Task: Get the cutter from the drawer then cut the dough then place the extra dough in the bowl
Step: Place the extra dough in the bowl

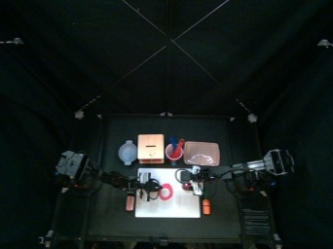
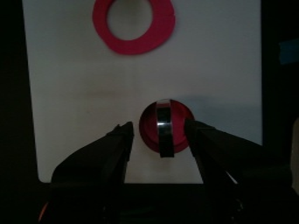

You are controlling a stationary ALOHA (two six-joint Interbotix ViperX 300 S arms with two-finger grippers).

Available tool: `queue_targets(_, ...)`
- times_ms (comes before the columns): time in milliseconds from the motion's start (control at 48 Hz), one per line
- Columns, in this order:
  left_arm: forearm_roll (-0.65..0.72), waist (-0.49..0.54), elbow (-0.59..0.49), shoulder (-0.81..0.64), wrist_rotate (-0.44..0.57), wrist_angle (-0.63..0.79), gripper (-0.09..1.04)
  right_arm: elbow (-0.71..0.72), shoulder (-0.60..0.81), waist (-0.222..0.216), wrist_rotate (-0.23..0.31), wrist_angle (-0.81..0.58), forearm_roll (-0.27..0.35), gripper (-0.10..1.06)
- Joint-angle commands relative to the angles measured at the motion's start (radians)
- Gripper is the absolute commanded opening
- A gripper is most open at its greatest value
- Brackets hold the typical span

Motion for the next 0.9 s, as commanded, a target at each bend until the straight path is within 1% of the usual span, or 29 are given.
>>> queue_targets(21, -0.002, 0.011, -0.018, -0.012, 0.002, -0.003, 0.49, -0.031, -0.04, 0.003, -0.002, -0.025, 0.0, 0.85)
queue_targets(104, 0.002, 0.014, -0.026, 0.003, 0.008, 0.005, 0.51, -0.032, -0.041, 0.003, 0.0, -0.032, 0.002, 0.85)
queue_targets(208, 0.008, 0.015, -0.055, 0.015, 0.051, 0.031, 0.57, -0.032, -0.037, 0.003, 0.0, -0.04, 0.003, 0.85)
queue_targets(333, -0.003, 0.04, -0.109, 0.02, 0.13, 0.135, 0.71, -0.032, -0.035, 0.005, 0.0, -0.043, 0.005, 0.85)
queue_targets(417, -0.014, 0.069, -0.147, 0.034, 0.176, 0.224, 0.77, -0.029, -0.035, 0.009, 0.0, -0.043, 0.005, 0.85)
queue_targets(521, -0.014, 0.092, -0.187, 0.057, 0.207, 0.288, 0.78, -0.025, -0.032, 0.012, 0.0, -0.046, 0.011, 0.85)
queue_targets(604, -0.011, 0.107, -0.207, 0.069, 0.218, 0.307, 0.78, -0.021, -0.029, 0.014, 0.0, -0.048, 0.012, 0.85)
queue_targets(750, -0.006, 0.126, -0.216, 0.08, 0.229, 0.325, 0.78, -0.017, -0.028, 0.015, 0.0, -0.055, 0.014, 0.85)
queue_targets(896, -0.006, 0.126, -0.224, 0.083, 0.229, 0.385, 0.78, -0.012, -0.028, 0.014, 0.0, -0.057, 0.012, 0.85)
